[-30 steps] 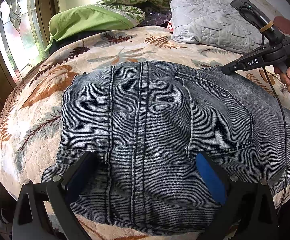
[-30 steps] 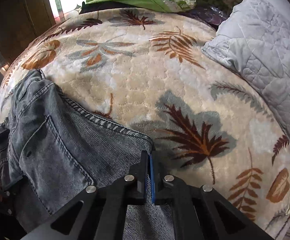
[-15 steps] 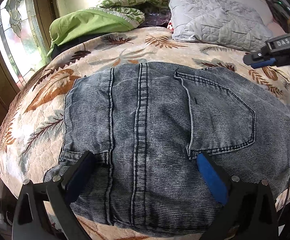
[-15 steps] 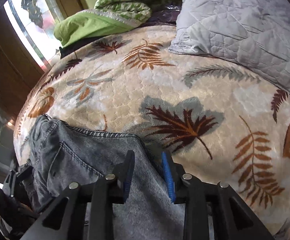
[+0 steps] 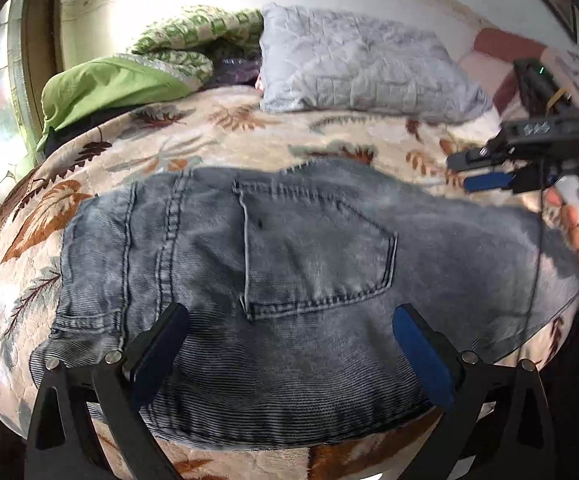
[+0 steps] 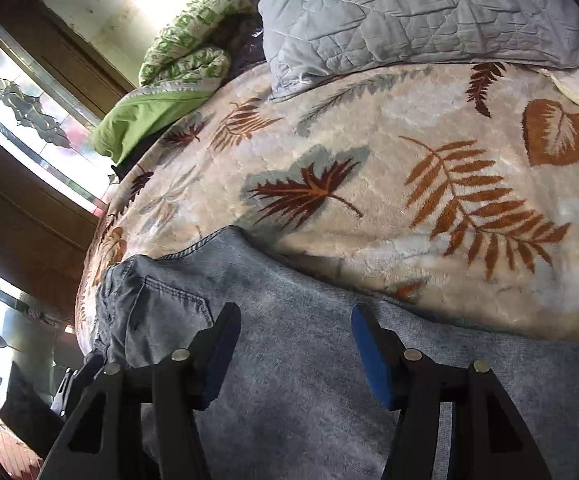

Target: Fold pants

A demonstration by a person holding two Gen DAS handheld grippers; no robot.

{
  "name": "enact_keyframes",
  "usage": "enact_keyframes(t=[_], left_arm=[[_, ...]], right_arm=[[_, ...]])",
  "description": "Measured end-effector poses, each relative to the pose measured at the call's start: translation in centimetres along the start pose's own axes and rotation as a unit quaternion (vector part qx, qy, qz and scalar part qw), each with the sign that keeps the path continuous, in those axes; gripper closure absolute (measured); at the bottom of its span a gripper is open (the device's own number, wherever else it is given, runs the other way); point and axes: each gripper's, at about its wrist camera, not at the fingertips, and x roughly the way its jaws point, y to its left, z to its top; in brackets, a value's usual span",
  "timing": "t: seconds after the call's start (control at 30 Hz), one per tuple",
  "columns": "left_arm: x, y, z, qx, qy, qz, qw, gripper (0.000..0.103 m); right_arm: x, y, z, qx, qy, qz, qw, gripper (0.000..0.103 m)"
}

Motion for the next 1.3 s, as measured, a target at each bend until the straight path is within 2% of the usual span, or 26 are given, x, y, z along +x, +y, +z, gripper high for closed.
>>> enact_keyframes(t=[0.03, 0.07, 0.1, 0.13, 0.2, 0.3, 0.37, 0.43, 0.47, 0.5, 0.53, 0.57, 0.6, 0.67, 0.7, 0.73, 0.8, 0.87, 0.9, 0.93, 0.97, 1.0, 1.03, 1.1, 1.17, 1.3], left_arm=[[1.3, -1.0, -0.4, 0.032, 0.027, 0.029, 0.9987, 0.001], [1.2, -2.0, -0.6, 0.057, 0.019, 0.052, 0.9968, 0.001], [0.8, -2.3, -0.5, 0.062, 0.013, 0.054, 0.9965, 0.001], [0.4, -2.3, -0.4, 0.058, 0.014, 0.04, 0.9974, 0.001], [-0.4, -1.2, -0.1, 0.029, 0.008, 0.024, 0.9993, 0.001], [-2.5, -0.5, 1.1, -0.014, -0.021, -0.02, 0.9995, 0.001], [-3.9, -1.4, 1.9, -0.013, -0.043, -0.05, 0.9977, 0.001], [-3.9, -3.3, 2.3, 0.01, -0.04, -0.073, 0.9965, 0.001], [-3.0, -4.6, 2.3, 0.034, -0.021, -0.062, 0.9973, 0.001], [-1.3, -6.0, 1.8, 0.071, 0.014, -0.03, 0.9969, 0.001], [0.8, -7.3, 0.9, 0.114, 0.051, 0.009, 0.9922, 0.001], [2.1, -8.0, 0.0, 0.142, 0.066, 0.033, 0.9871, 0.0], [1.6, -8.0, -0.2, 0.134, 0.04, 0.032, 0.9896, 0.0], [0.7, -7.8, 0.6, 0.117, 0.048, 0.029, 0.9916, 0.0], [-0.1, -7.7, 0.9, 0.109, 0.034, 0.03, 0.9931, 0.0], [-0.9, -7.7, 1.2, 0.102, 0.016, 0.03, 0.9942, 0.0], [-1.8, -8.0, 1.6, 0.087, 0.004, 0.005, 0.9961, 0.0], [-1.3, -8.5, 1.8, 0.075, 0.025, -0.031, 0.9964, 0.0], [-0.1, -9.3, 1.4, 0.091, 0.053, -0.024, 0.9942, 0.0], [1.5, -10.0, 0.7, 0.118, 0.084, 0.003, 0.9895, 0.0], [2.1, -10.4, 0.0, 0.131, 0.09, 0.016, 0.9872, 0.0], [1.6, -10.2, 0.2, 0.115, 0.076, 0.014, 0.9903, 0.0], [1.1, -10.2, 0.6, 0.101, 0.079, 0.013, 0.9917, 0.001], [-0.8, -10.3, 1.7, 0.081, 0.044, -0.002, 0.9957, 0.001], [-2.5, -11.1, 2.9, 0.08, 0.005, -0.017, 0.9966, 0.001], [-3.0, -12.5, 4.6, 0.052, -0.009, -0.054, 0.9971, 0.001]], right_arm=[[-0.1, -0.4, -0.9, 0.004, 0.005, 0.0, 1.0, 0.037], [0.3, -1.2, -1.8, 0.012, 0.02, -0.013, 1.0, 0.036], [1.2, -2.3, -2.7, 0.022, 0.048, -0.035, 0.998, 0.035], [1.9, -3.5, -3.4, 0.04, 0.069, -0.052, 0.995, 0.039], [-0.5, -4.2, -4.4, 0.051, 0.032, -0.029, 0.998, 0.041], [-4.7, -3.6, -6.4, 0.056, -0.02, -0.012, 0.998, 0.04], [-6.4, -3.3, -8.5, 0.045, -0.031, -0.015, 0.998, 0.04], [-6.4, -3.6, -10.9, 0.04, -0.022, -0.032, 0.998, 0.038], [-5.7, -4.2, -12.0, 0.038, -0.002, -0.05, 0.998, 0.038], [-4.7, -4.9, -12.7, 0.04, 0.02, -0.074, 0.996, 0.038], [-4.7, -5.5, -13.2, 0.039, 0.01, -0.072, 0.997, 0.039], [-5.4, -5.5, -13.4, 0.042, -0.004, -0.068, 0.997, 0.039], [-6.0, -5.2, -13.3, 0.043, -0.009, -0.08, 0.996, 0.039], [-7.9, -4.7, -13.0, 0.029, -0.048, -0.094, 0.994, 0.039], [-8.9, -4.6, -13.1, 0.026, -0.064, -0.091, 0.993, 0.038], [-9.5, -4.7, -13.4, 0.025, -0.073, -0.083, 0.994, 0.036], [-9.1, -5.8, -13.9, 0.028, -0.064, -0.089, 0.994, 0.03], [-6.9, -8.2, -14.5, 0.059, -0.019, -0.111, 0.992, 0.029], [-7.1, -8.4, -14.8, 0.058, -0.039, -0.098, 0.993, 0.03], [-8.0, -8.3, -14.7, 0.06, -0.053, -0.09, 0.993, 0.03], [-8.7, -8.3, -14.8, 0.069, -0.06, -0.084, 0.992, 0.03], [-9.7, -8.3, -14.9, 0.076, -0.079, -0.074, 0.991, 0.03], [-10.9, -8.5, -15.1, 0.085, -0.099, -0.06, 0.99, 0.03], [-12.9, -9.4, -16.3, 0.111, -0.128, -0.026, 0.985, 0.03], [-14.4, -11.8, -18.2, 0.173, -0.146, 0.002, 0.974, 0.03], [-15.7, -18.1, -22.4, 0.325, -0.15, 0.04, 0.933, 0.029]])
